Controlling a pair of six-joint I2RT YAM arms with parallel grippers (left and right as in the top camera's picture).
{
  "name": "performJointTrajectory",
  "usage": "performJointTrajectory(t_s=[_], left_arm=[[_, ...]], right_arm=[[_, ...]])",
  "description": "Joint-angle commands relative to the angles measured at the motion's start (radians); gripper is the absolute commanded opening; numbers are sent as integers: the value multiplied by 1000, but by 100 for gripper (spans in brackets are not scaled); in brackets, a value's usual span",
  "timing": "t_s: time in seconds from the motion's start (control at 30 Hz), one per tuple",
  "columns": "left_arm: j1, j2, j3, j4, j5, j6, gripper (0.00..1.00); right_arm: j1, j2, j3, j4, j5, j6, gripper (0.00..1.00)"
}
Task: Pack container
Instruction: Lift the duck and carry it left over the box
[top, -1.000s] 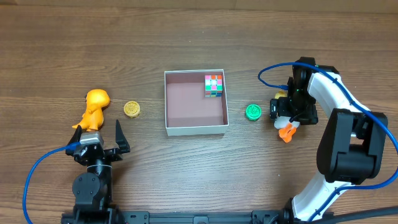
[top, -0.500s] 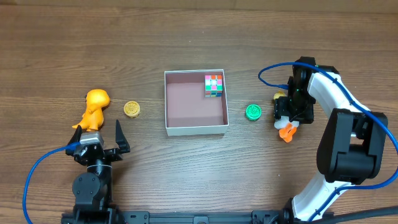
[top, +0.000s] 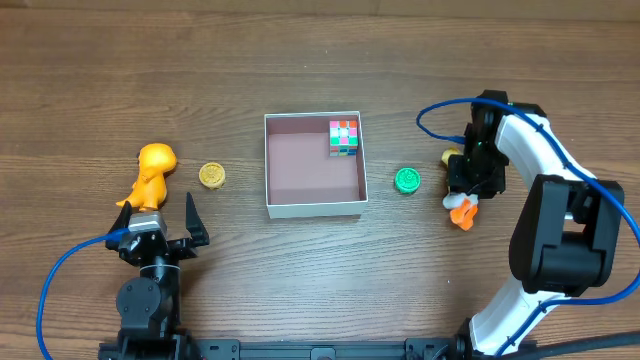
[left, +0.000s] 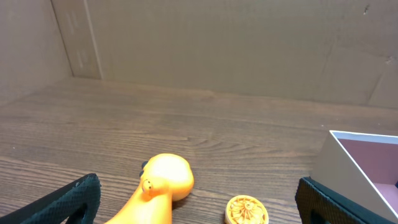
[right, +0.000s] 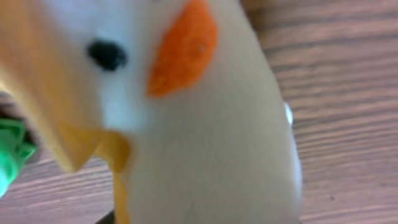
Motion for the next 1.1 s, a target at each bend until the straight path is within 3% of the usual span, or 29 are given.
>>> performJointTrajectory(t_s=[0.0, 0.5, 0.73, 1.07], left_arm=[[7, -2, -3, 1, 5, 26, 100], [7, -2, -3, 1, 5, 26, 100], [7, -2, -3, 1, 5, 26, 100], [7, -2, -3, 1, 5, 26, 100]], right_arm=[[0, 1, 106, -25, 6, 24, 26], [70, 1, 529, -294, -162, 27, 26], [251, 1, 718, -376, -196, 99, 26], [489, 0, 728, -387, -211, 228, 28]])
